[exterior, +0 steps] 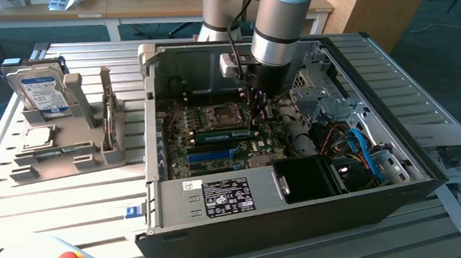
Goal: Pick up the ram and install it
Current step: 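Press down the ram until it locks into place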
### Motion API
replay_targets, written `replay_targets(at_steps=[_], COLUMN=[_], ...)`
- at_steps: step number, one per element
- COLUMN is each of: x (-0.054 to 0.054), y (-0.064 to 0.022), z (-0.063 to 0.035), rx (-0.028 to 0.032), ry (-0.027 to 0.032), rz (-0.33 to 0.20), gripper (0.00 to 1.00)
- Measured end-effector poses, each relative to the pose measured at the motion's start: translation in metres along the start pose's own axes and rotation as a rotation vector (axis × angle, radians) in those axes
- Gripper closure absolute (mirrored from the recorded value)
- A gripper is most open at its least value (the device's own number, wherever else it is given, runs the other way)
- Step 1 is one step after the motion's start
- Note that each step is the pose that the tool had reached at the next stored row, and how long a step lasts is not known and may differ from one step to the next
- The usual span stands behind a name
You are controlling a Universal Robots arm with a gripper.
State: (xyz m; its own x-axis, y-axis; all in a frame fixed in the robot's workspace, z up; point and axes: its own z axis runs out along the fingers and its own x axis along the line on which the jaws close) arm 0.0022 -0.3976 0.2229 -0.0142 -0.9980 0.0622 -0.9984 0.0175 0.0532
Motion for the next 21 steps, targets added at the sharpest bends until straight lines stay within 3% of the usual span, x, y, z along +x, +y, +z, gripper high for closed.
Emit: replay_targets(at_steps=[11, 18, 21], x=[0.0, 0.001, 0.001], y=[-0.0001, 0.0006, 0.0007], z=[0.0005, -0.0126, -0.0135], rx=[0.0001, -0.0004, -0.0004], ry=[-0.0006, -0.0003, -0.0004], rz=[0.0, 0.0, 0.0], gripper=[0.9, 0.9, 0.9])
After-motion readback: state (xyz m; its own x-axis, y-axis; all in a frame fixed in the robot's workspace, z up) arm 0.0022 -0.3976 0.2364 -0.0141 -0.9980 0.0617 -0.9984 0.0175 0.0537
